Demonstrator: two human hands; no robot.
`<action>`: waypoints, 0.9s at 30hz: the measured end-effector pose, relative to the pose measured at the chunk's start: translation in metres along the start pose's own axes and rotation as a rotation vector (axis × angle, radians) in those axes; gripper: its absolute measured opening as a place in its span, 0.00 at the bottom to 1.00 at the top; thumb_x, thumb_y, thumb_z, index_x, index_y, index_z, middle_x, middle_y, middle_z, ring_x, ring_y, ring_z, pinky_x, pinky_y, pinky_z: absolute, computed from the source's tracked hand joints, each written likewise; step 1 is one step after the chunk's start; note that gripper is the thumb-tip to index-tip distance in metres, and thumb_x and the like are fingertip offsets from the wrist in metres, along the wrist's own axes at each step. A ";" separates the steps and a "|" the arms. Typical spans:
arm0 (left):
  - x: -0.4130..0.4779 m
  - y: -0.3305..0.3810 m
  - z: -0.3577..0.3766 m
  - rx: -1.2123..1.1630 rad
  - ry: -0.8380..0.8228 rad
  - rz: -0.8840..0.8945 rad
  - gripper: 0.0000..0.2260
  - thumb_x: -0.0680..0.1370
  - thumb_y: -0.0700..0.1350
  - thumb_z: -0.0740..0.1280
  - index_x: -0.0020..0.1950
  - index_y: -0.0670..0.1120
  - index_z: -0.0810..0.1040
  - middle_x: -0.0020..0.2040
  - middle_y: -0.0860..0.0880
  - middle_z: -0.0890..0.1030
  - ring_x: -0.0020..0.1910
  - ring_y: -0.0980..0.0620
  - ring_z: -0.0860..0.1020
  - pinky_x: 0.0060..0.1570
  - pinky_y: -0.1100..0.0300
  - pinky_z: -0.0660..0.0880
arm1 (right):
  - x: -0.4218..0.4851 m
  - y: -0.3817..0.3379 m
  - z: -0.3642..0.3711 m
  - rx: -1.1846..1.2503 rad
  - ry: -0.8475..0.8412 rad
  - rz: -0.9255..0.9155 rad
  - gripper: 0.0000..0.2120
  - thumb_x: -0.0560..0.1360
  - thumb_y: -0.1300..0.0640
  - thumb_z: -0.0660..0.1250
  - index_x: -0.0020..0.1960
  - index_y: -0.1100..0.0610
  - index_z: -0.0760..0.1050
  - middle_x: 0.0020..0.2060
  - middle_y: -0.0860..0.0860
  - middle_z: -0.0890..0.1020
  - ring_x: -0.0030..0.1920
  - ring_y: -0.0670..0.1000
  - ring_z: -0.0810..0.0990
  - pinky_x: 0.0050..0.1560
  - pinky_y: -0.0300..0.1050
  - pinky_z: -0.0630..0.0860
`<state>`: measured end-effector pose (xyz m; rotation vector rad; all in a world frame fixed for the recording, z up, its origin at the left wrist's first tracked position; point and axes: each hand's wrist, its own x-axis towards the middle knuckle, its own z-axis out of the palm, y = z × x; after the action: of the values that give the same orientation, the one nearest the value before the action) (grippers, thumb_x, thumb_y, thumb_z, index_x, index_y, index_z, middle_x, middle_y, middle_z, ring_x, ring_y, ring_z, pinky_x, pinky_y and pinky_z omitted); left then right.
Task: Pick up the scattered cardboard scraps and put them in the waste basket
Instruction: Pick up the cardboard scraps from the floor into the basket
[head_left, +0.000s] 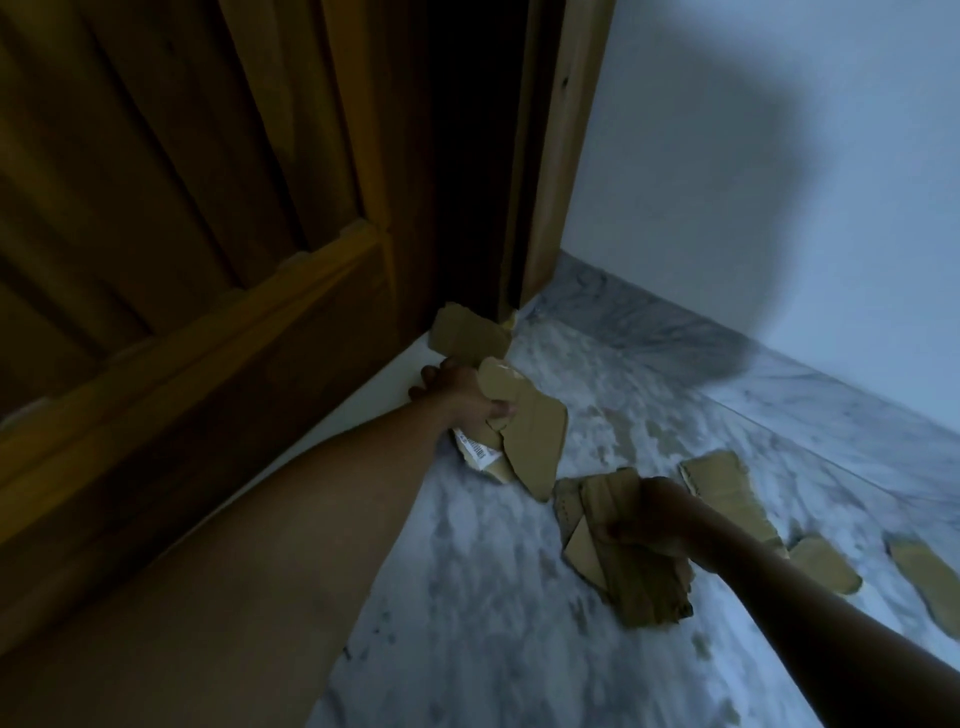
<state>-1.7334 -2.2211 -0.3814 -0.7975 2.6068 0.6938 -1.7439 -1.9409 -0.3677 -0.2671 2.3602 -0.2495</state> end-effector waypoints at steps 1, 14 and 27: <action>0.005 0.000 0.000 0.027 -0.010 -0.006 0.45 0.68 0.70 0.70 0.77 0.47 0.63 0.77 0.45 0.59 0.74 0.38 0.59 0.70 0.40 0.61 | 0.002 0.001 0.001 0.007 -0.007 0.002 0.35 0.70 0.44 0.76 0.68 0.62 0.71 0.59 0.55 0.79 0.47 0.48 0.75 0.37 0.34 0.71; 0.023 -0.004 -0.048 0.208 0.029 0.320 0.37 0.64 0.59 0.80 0.69 0.48 0.74 0.67 0.45 0.76 0.67 0.42 0.73 0.67 0.49 0.70 | 0.008 0.004 0.002 0.012 -0.012 -0.030 0.38 0.71 0.41 0.74 0.70 0.62 0.67 0.59 0.55 0.78 0.49 0.48 0.76 0.44 0.37 0.75; 0.045 0.012 -0.074 0.369 0.063 0.378 0.38 0.66 0.56 0.80 0.70 0.42 0.72 0.66 0.42 0.76 0.63 0.40 0.76 0.58 0.50 0.74 | 0.009 -0.002 0.001 -0.019 -0.018 0.006 0.46 0.67 0.38 0.76 0.73 0.62 0.63 0.64 0.56 0.76 0.59 0.54 0.78 0.50 0.42 0.75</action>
<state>-1.7881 -2.2721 -0.3356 -0.2226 2.8502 0.2609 -1.7491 -1.9449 -0.3743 -0.2701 2.3461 -0.2212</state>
